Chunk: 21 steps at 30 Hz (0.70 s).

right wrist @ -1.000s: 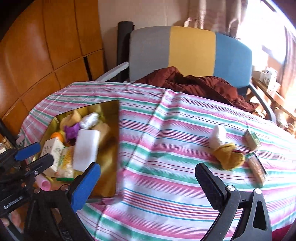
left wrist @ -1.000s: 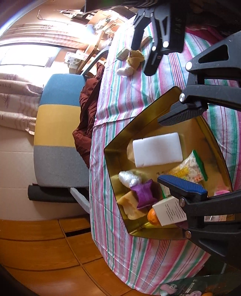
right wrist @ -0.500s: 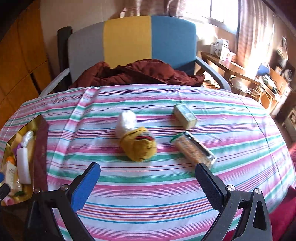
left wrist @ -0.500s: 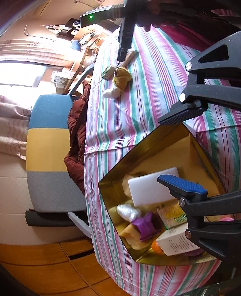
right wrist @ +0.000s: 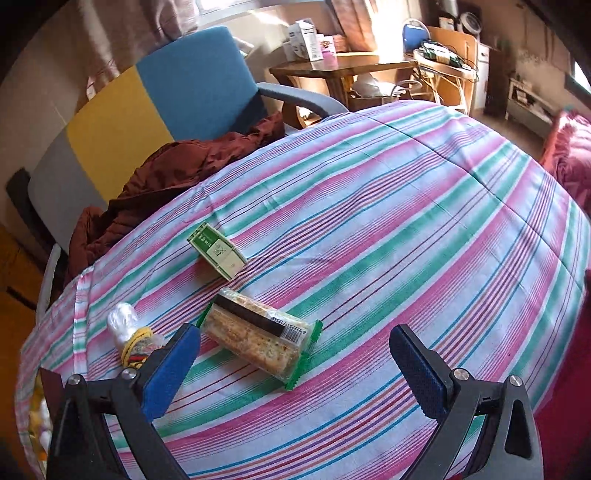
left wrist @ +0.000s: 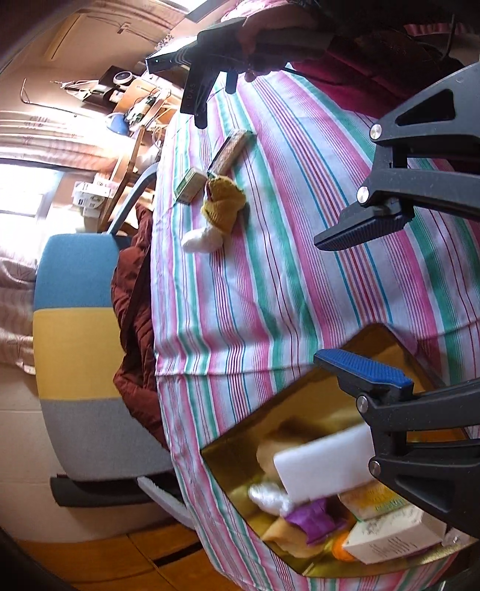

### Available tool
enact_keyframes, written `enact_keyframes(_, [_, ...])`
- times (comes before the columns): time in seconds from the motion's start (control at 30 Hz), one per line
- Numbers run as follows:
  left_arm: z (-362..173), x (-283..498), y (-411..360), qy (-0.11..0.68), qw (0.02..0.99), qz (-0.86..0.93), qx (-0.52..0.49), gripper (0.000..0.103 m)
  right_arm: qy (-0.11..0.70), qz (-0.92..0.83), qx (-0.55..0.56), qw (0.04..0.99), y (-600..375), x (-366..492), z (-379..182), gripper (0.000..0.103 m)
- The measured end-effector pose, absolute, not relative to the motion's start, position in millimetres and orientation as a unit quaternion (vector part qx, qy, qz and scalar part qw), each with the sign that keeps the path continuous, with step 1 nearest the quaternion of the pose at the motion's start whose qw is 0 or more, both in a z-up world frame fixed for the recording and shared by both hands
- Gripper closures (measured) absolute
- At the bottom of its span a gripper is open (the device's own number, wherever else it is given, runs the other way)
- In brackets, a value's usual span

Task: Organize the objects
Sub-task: 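Move both grippers back over the glove and cracker package on the cloth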

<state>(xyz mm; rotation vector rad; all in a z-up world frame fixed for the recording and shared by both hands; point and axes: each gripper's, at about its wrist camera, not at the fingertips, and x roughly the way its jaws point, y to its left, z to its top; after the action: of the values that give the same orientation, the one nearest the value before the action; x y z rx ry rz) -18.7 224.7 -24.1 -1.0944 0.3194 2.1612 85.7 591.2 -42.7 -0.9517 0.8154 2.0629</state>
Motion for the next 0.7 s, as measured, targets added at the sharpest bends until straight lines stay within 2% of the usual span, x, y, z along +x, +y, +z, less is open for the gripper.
enact_keyframes(0.2, [-31, -24, 267, 0.113, 0.369, 0.81, -0.442, 0.046, 0.362, 0.784, -0.359, 0.354, 602, 96, -49, 0.0])
enact_keyframes(0.53, [-42, -43, 330, 0.081, 0.391, 0.788, -0.47, 0.021, 0.369, 0.786, -0.376, 0.324, 600, 88, -56, 0.0])
enact_keyframes(0.7, [-50, -56, 354, 0.052, 0.392, 0.778, -0.489, 0.017, 0.375, 0.784, -0.38, 0.317, 600, 87, -59, 0.0])
